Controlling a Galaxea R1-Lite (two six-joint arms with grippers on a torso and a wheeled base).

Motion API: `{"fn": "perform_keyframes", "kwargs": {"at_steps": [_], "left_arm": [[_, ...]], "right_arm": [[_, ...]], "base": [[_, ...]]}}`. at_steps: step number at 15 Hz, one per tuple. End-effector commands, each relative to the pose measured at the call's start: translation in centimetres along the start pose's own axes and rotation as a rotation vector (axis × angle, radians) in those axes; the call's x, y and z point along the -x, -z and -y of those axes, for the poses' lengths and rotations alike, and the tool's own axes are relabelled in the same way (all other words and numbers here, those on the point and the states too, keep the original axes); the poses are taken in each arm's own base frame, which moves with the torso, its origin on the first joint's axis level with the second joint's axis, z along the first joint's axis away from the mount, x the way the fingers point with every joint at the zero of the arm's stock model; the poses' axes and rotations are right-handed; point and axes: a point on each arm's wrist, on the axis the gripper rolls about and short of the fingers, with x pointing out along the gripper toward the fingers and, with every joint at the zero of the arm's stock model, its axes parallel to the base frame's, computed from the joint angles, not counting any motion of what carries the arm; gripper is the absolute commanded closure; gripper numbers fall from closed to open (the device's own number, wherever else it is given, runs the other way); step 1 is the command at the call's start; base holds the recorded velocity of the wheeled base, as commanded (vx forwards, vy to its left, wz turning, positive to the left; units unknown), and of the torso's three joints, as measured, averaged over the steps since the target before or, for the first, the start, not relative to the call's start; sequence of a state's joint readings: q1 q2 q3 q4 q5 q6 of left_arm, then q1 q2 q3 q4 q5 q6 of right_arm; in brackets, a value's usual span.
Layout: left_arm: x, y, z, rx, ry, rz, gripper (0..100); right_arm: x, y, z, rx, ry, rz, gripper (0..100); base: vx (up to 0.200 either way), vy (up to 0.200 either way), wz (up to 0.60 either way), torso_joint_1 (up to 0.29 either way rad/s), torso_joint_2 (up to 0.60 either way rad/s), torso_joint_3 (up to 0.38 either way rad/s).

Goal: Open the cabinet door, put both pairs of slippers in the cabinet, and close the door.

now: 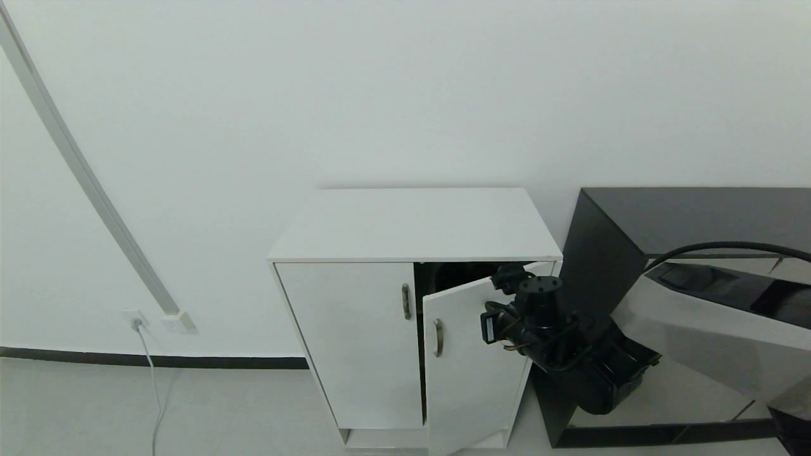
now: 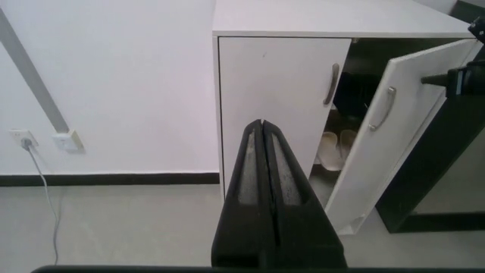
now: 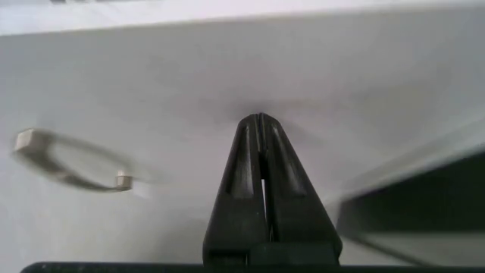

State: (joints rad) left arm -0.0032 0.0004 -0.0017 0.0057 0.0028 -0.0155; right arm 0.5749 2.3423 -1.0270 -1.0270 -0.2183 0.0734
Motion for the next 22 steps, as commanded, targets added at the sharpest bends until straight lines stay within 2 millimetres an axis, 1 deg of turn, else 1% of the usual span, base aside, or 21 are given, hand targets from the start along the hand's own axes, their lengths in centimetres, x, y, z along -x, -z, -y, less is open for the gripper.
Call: {"fn": "perform_keyframes", "kwargs": {"at_steps": [1, 6, 10, 14, 22], "left_arm": [[0.0, 0.0, 0.0, 0.0, 0.0, -0.002, 100], [0.0, 0.0, 0.0, 0.0, -0.002, -0.002, 100], [0.0, 0.0, 0.0, 0.0, 0.0, -0.002, 100], [0.0, 0.0, 0.0, 0.0, 0.0, -0.002, 100], [0.0, 0.0, 0.0, 0.0, -0.002, -0.002, 100]], "right_arm": [[-0.7, 1.1, 0.0, 0.001, 0.002, -0.001, 100], [-1.9, 0.8, 0.3, -0.021, 0.011, 0.082, 100], [-2.3, 0.8, 0.4, -0.026, 0.013, 0.102, 100], [-3.1, 0.5, 1.7, -0.037, 0.041, 0.124, 100], [-4.0, 0.4, 2.6, -0.045, 0.066, 0.141, 100]], "base": [[0.0, 0.0, 0.0, 0.0, 0.0, 0.0], [0.0, 0.0, 0.0, 0.0, 0.0, 0.0], [0.0, 0.0, 0.0, 0.0, 0.0, 0.0], [0.0, 0.0, 0.0, 0.0, 0.0, 0.0], [0.0, 0.0, 0.0, 0.0, 0.0, 0.0]]}}
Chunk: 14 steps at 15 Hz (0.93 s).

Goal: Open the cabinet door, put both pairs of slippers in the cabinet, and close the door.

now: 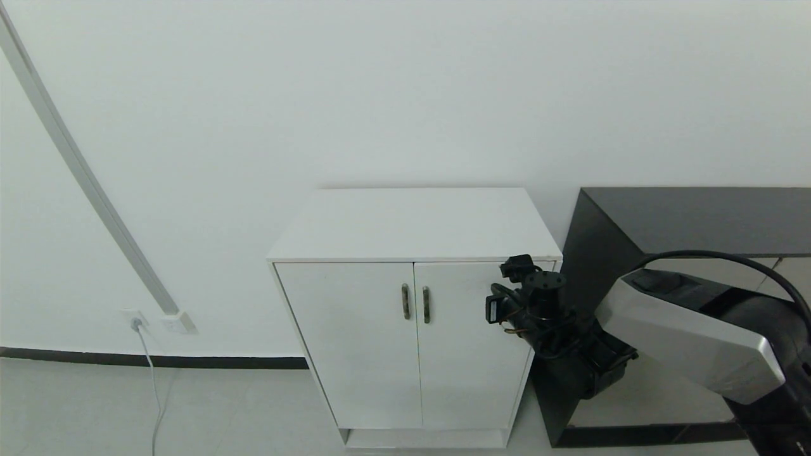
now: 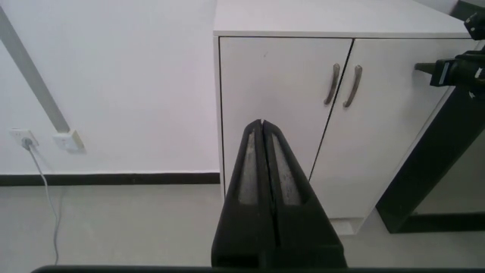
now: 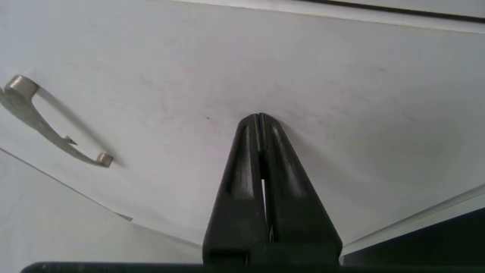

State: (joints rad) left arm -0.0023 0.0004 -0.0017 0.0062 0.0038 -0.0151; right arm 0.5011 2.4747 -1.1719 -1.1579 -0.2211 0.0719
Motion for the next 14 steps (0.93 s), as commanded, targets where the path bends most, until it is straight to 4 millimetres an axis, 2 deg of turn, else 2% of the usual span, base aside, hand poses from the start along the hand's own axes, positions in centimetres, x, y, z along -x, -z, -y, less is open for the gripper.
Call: {"fn": "perform_keyframes", "kwargs": {"at_steps": [1, 14], "left_arm": [[-0.01, 0.0, 0.0, 0.0, -0.002, -0.001, 100], [-0.01, 0.0, 0.0, 0.0, 0.0, -0.001, 100]], "right_arm": [[-0.14, 0.21, 0.1, 0.0, 0.002, -0.002, 100], [-0.35, 0.07, 0.55, 0.001, 0.013, 0.003, 100]], "base": [[0.0, 0.0, 0.0, 0.0, 0.0, 0.0], [0.0, 0.0, 0.0, 0.0, 0.0, 0.0]]}}
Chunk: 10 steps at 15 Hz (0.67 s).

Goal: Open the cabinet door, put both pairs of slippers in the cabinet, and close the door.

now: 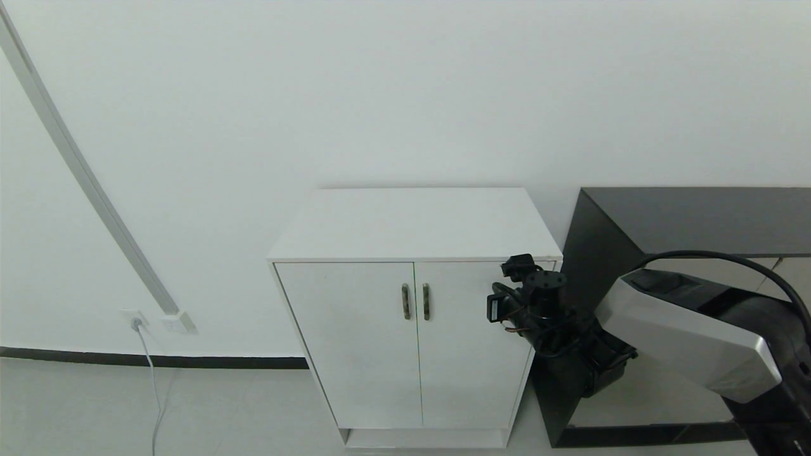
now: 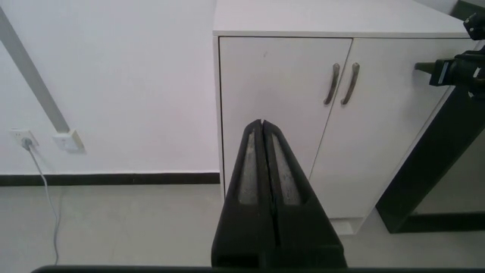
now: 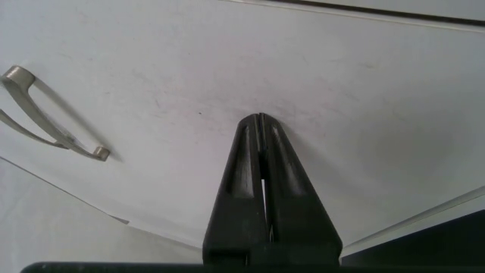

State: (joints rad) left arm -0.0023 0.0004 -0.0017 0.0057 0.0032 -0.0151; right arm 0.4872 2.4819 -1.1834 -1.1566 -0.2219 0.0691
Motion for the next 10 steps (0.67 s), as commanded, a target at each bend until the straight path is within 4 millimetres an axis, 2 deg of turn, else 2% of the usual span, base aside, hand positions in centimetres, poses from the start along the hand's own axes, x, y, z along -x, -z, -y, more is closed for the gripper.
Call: {"fn": "perform_keyframes", "kwargs": {"at_steps": [1, 10], "left_arm": [[-0.01, 0.01, 0.0, 0.0, 0.001, -0.002, 100], [-0.01, 0.01, 0.0, 0.0, -0.002, -0.002, 100]], "right_arm": [[-0.03, 0.12, -0.03, 0.001, -0.001, -0.002, 100], [-0.22, 0.23, 0.23, 0.003, 0.006, -0.002, 100]], "base": [[0.0, 0.0, 0.0, 0.0, 0.0, 0.0], [0.0, 0.0, 0.0, 0.0, 0.0, 0.0]]}}
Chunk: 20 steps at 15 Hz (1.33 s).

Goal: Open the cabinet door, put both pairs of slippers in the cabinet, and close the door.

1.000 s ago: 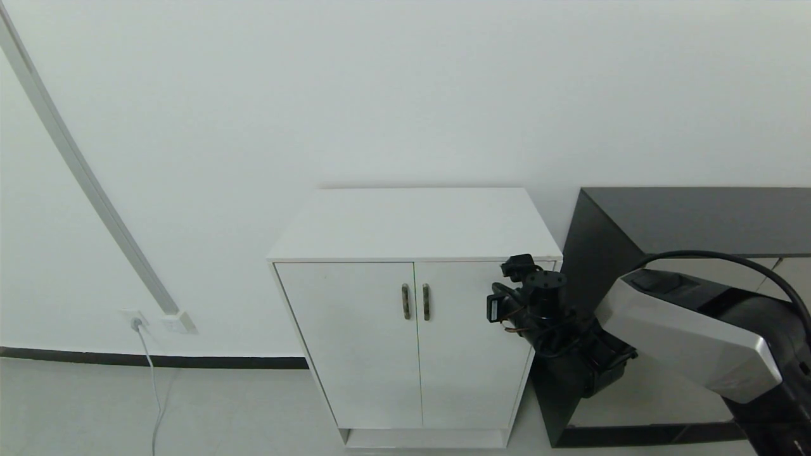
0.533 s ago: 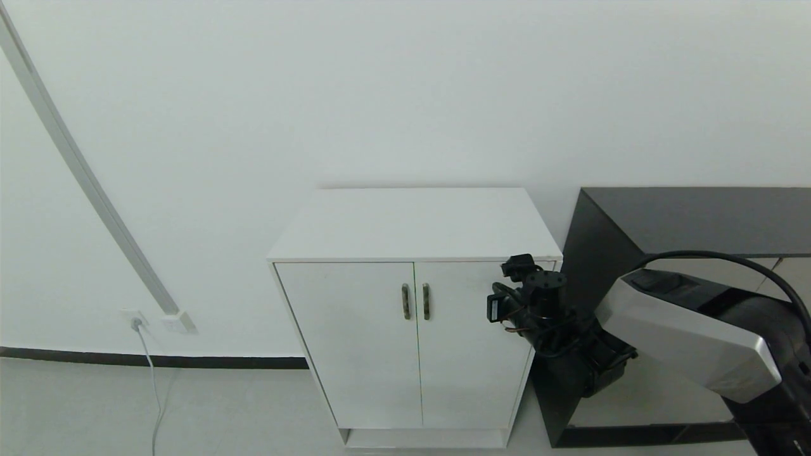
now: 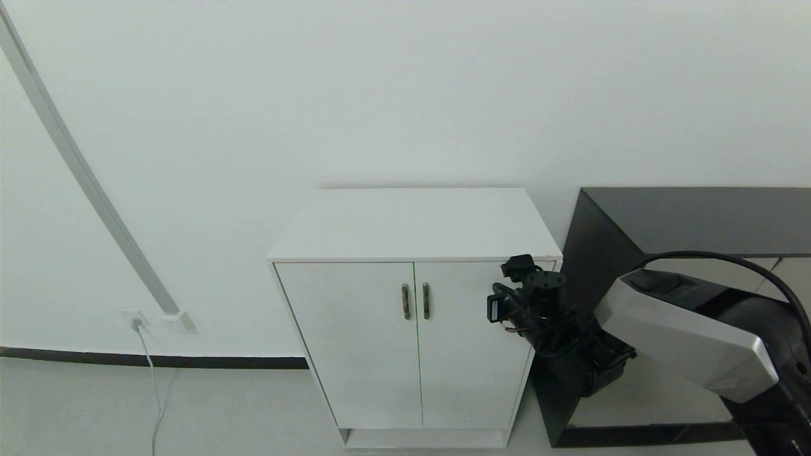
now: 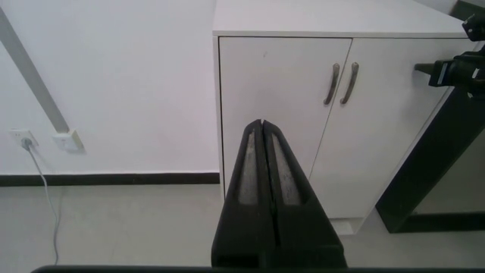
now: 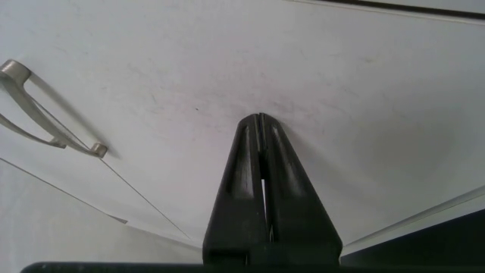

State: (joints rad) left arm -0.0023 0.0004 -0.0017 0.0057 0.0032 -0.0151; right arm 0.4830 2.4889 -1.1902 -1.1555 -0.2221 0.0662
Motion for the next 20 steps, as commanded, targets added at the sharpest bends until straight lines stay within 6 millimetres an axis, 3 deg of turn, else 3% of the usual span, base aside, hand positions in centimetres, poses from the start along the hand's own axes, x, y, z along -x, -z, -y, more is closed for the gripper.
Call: {"fn": "perform_keyframes", "kwargs": {"at_steps": [1, 4, 7, 9, 11, 12, 15, 18, 19, 20], "left_arm": [[0.0, 0.0, 0.0, 0.0, -0.001, -0.002, 100], [0.0, 0.0, 0.0, 0.0, -0.001, -0.002, 100], [0.0, 0.0, 0.0, 0.0, -0.002, -0.002, 100], [0.0, 0.0, 0.0, 0.0, -0.002, -0.002, 100], [0.0, 0.0, 0.0, 0.0, -0.001, -0.002, 100], [0.0, 0.0, 0.0, 0.0, -0.001, -0.002, 100], [0.0, 0.0, 0.0, 0.0, -0.002, -0.002, 100], [0.0, 0.0, 0.0, 0.0, -0.004, -0.002, 100], [0.0, 0.0, 0.0, 0.002, -0.005, -0.002, 100], [0.0, 0.0, 0.0, 0.003, -0.007, 0.0, 100]], "right_arm": [[0.0, 0.1, 0.1, 0.0, 0.002, -0.001, 100], [0.4, 0.1, 0.0, 0.003, -0.001, -0.01, 100], [1.6, -1.6, 0.0, 0.001, -0.005, 0.006, 100], [5.0, -6.1, 0.6, -0.013, -0.007, 0.065, 100], [8.6, -8.2, 1.1, -0.016, -0.013, 0.075, 100], [11.3, -9.1, 1.7, -0.019, -0.013, 0.075, 100], [16.7, -8.8, 3.2, -0.018, 0.014, 0.06, 100], [20.7, -9.6, 4.5, -0.022, 0.086, 0.089, 100], [23.4, -10.0, 5.1, -0.017, 0.092, 0.104, 100], [24.8, -9.9, 5.5, -0.006, 0.097, 0.103, 100]], "base": [[0.0, 0.0, 0.0, 0.0, 0.0, 0.0], [0.0, 0.0, 0.0, 0.0, 0.0, 0.0], [0.0, 0.0, 0.0, 0.0, 0.0, 0.0], [0.0, 0.0, 0.0, 0.0, 0.0, 0.0], [0.0, 0.0, 0.0, 0.0, 0.0, 0.0], [0.0, 0.0, 0.0, 0.0, 0.0, 0.0], [0.0, 0.0, 0.0, 0.0, 0.0, 0.0], [0.0, 0.0, 0.0, 0.0, 0.0, 0.0], [0.0, 0.0, 0.0, 0.0, 0.0, 0.0], [0.0, 0.0, 0.0, 0.0, 0.0, 0.0]]}}
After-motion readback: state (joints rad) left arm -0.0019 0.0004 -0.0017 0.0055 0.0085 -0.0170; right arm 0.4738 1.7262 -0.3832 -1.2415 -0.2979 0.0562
